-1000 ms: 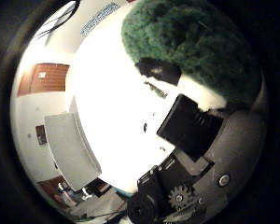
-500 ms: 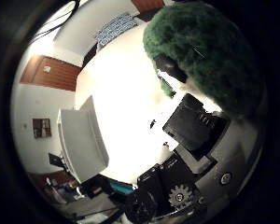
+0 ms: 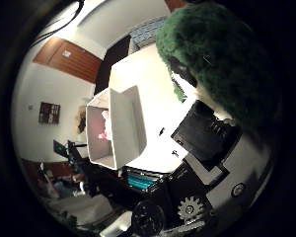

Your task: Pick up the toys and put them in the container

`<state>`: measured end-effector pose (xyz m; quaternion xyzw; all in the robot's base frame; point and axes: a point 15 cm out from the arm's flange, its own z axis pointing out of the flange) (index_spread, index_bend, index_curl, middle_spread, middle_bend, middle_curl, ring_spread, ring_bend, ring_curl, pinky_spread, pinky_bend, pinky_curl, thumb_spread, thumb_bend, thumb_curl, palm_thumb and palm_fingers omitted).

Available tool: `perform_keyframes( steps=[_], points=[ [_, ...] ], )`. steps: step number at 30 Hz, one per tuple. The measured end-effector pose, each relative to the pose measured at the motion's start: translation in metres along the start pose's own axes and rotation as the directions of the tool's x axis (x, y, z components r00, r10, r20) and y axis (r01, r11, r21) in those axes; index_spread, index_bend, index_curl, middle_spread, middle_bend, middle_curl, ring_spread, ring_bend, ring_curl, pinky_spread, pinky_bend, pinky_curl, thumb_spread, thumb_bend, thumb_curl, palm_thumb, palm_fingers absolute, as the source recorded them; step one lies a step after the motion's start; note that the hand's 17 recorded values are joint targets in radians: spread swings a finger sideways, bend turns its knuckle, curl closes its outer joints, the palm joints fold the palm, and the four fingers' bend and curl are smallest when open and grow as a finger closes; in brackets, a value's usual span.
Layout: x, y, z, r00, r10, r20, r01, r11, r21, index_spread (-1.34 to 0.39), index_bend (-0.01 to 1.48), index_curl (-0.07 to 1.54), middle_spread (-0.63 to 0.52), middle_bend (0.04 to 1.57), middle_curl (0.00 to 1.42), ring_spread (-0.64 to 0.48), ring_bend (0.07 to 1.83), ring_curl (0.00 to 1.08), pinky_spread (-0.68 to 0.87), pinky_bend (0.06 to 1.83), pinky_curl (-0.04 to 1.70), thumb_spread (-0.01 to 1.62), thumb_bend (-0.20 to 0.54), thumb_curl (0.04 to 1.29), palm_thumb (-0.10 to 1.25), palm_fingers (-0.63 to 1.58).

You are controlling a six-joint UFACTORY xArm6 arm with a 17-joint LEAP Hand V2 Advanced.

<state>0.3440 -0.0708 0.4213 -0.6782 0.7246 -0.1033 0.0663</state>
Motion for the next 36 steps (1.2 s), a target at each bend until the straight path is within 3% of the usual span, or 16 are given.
perform_keyframes(
  steps=[13,28,36],
  points=[
    [-0.162,-0.014,-0.086,0.973,-0.198,0.120,0.188,0.978,0.089,-0.27,0.99,0.99,-0.16,1.31,0.86,-0.26,1.30,0.87,-0.20,1.20,1.08,1.03,-0.013,0.72,1.02,1.04],
    [-0.278,0.022,-0.102,0.913,-0.362,0.188,0.353,0.932,0.079,-0.28,0.96,1.01,-0.16,1.29,0.87,-0.27,1.26,0.90,-0.22,1.15,1.14,1.03,-0.014,0.73,1.00,1.06],
    [-0.311,0.028,-0.092,0.895,-0.395,0.207,0.389,0.918,0.071,-0.29,0.95,1.03,-0.17,1.28,0.88,-0.28,1.25,0.91,-0.22,1.15,1.16,1.05,-0.013,0.72,0.97,1.06]
  ],
)
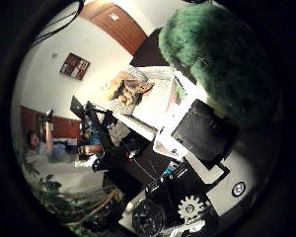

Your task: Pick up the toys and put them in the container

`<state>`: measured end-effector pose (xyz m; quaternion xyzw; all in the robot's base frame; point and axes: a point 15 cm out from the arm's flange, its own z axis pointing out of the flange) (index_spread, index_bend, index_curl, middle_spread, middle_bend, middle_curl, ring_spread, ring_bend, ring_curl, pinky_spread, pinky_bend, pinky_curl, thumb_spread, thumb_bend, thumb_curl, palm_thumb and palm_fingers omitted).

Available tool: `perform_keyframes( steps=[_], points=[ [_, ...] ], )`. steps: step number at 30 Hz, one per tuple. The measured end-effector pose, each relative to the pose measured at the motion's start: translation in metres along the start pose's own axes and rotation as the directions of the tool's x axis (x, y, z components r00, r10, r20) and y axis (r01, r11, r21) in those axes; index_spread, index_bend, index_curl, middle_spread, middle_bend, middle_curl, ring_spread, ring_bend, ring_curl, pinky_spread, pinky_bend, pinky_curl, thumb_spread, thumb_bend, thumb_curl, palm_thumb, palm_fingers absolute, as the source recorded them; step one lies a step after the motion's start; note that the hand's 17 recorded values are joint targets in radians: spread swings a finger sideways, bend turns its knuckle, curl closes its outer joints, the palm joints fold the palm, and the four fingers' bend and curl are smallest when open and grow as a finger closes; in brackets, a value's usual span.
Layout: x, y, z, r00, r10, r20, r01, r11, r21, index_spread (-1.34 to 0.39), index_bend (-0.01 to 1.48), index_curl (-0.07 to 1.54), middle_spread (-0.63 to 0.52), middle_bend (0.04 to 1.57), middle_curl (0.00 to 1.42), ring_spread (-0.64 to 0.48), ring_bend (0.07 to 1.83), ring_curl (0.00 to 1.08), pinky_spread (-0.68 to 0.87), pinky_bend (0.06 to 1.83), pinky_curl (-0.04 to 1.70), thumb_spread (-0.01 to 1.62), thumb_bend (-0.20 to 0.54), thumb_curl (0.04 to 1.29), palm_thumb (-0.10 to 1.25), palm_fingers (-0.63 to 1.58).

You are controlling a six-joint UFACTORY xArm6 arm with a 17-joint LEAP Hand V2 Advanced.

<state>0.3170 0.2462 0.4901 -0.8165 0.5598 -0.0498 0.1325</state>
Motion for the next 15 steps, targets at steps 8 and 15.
perform_keyframes(
  steps=[8,15],
  points=[
    [-0.011,-0.014,0.002,0.999,-0.024,0.026,0.023,0.998,0.056,-0.34,0.34,0.87,-0.20,1.07,0.79,-0.31,1.19,0.76,-0.42,0.95,0.94,0.97,-0.027,0.66,0.79,0.55],
    [-0.008,-0.004,0.042,0.999,-0.037,0.001,0.037,0.999,-0.029,-0.50,0.26,0.55,-0.02,0.48,0.48,0.14,0.63,0.46,0.31,0.70,0.76,1.16,-0.020,0.54,0.71,-0.01]
  ],
)
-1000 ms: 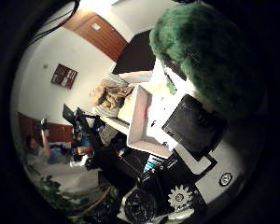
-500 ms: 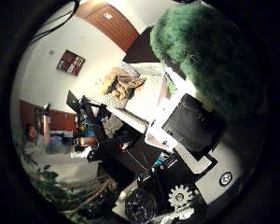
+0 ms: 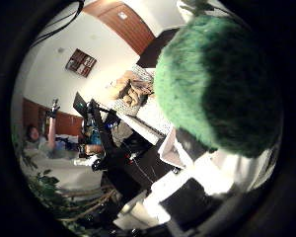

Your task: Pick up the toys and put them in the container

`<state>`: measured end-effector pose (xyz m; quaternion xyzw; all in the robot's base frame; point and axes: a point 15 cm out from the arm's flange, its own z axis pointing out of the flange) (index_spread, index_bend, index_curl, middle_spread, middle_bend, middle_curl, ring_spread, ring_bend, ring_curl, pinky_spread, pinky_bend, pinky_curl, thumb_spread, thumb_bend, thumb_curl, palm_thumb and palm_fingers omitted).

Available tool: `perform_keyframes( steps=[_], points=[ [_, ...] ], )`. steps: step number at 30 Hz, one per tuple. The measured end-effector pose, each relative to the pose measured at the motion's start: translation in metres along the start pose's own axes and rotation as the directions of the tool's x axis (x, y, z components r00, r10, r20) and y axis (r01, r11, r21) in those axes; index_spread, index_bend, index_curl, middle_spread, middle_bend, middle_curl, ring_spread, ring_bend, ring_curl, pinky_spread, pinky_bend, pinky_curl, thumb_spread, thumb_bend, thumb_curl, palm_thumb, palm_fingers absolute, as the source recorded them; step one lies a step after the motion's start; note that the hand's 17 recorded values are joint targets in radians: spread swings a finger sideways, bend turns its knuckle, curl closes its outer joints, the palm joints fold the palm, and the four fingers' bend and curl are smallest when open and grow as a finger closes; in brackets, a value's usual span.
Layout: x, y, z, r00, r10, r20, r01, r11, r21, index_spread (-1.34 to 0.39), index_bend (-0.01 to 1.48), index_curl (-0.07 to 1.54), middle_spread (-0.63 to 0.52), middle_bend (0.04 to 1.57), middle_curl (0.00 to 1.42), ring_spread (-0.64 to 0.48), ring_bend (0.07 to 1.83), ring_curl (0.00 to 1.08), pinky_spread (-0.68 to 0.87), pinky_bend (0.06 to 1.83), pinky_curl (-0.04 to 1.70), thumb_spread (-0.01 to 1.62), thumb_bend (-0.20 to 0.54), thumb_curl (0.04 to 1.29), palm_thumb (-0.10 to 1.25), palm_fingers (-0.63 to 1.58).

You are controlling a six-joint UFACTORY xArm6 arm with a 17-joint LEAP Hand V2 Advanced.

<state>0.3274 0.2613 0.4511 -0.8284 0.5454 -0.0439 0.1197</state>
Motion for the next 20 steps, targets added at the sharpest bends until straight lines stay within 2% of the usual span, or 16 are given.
perform_keyframes(
  steps=[2,5,11,20],
  points=[
    [0.005,0.012,0.024,1.000,-0.017,-0.014,0.016,0.998,-0.055,-0.49,0.19,0.48,0.03,0.38,0.42,0.20,0.55,0.40,0.44,0.67,0.69,1.17,-0.019,0.51,0.71,-0.01],
    [0.009,0.017,0.030,0.999,-0.031,-0.018,0.030,0.997,-0.070,-0.48,0.15,0.40,0.09,0.30,0.37,0.24,0.50,0.35,0.51,0.65,0.62,1.17,-0.019,0.49,0.71,-0.01],
    [0.022,0.014,0.017,1.000,-0.024,-0.017,0.023,0.999,-0.036,-0.47,0.16,0.31,0.14,0.22,0.34,0.27,0.43,0.30,0.55,0.65,0.53,1.17,-0.018,0.46,0.70,0.00],
    [0.053,0.014,-0.010,1.000,0.010,-0.024,-0.010,1.000,0.029,-0.48,0.17,0.28,0.15,0.19,0.32,0.28,0.39,0.26,0.55,0.65,0.43,1.16,-0.018,0.44,0.71,0.04]
  ],
)
